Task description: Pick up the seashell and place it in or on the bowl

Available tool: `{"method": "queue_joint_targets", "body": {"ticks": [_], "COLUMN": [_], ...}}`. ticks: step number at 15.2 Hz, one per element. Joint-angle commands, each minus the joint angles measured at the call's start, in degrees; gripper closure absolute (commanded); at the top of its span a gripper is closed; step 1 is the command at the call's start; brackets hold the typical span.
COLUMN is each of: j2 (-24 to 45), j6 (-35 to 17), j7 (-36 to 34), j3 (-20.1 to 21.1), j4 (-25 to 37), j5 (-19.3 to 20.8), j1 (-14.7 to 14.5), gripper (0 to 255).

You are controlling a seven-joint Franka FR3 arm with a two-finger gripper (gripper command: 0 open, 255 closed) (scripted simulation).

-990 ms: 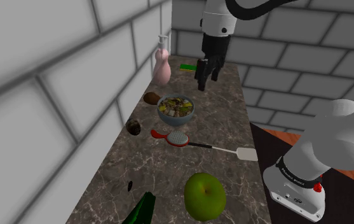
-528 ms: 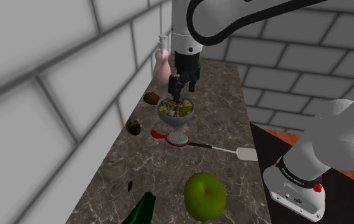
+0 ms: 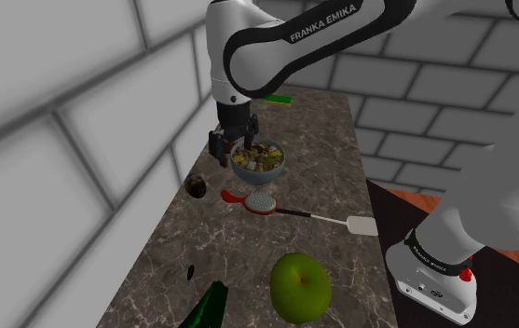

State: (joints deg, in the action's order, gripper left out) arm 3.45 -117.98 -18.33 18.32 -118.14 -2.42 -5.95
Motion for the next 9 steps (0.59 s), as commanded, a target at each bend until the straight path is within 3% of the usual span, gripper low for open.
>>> {"method": "queue_joint_targets", "body": {"ticks": [1,9], "j2": [5.15,23.98], "j6": [-1.15,-1.19], "j7": [-2.26,-8.96], "j3": [0.45,-0.24], "j4": [3.64,21.04], "j5": [1.83,8.05], "j1": [-0.82,-5.93], "gripper": [0,0]}}
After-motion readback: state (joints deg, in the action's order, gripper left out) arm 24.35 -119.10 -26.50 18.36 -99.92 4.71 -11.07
